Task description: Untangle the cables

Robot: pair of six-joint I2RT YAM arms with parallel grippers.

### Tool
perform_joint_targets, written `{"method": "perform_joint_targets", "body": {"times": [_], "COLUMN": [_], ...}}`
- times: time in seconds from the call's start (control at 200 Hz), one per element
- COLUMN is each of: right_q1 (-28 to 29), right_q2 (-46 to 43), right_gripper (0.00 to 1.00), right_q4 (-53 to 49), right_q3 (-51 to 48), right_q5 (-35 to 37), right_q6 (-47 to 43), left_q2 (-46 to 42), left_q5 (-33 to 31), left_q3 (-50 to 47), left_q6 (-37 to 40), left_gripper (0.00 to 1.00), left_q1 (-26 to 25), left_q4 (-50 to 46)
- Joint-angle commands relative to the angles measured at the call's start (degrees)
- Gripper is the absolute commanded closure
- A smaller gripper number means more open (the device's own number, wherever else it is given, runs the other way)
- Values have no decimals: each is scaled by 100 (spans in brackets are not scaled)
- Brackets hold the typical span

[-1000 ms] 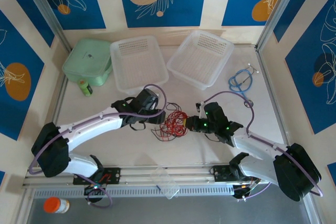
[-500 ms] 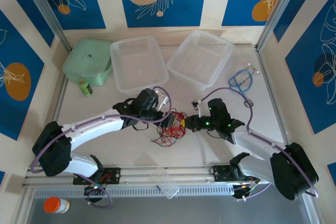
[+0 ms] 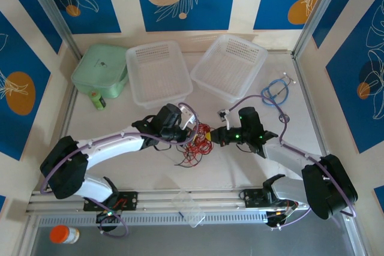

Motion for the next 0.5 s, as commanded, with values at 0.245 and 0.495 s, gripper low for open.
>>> {"method": "perform_joint_targets", "body": {"times": [0.245, 0.495], "right_q1": [232, 835], "right_q2": [-351, -407], "right_gripper": [20, 22], "right_q4": [-2429, -3422], "right_q3": [999, 1303], "right_q5": [2081, 2592], "right_q6": [1525, 3534], "left_q2": [-684, -735], "left_q5": [-1374, -1872], "left_q3": [-132, -217], "left_q6": [-430, -786], "left_gripper": [100, 100], "left_q1": [3, -2], "left_q4": [-292, -291]}}
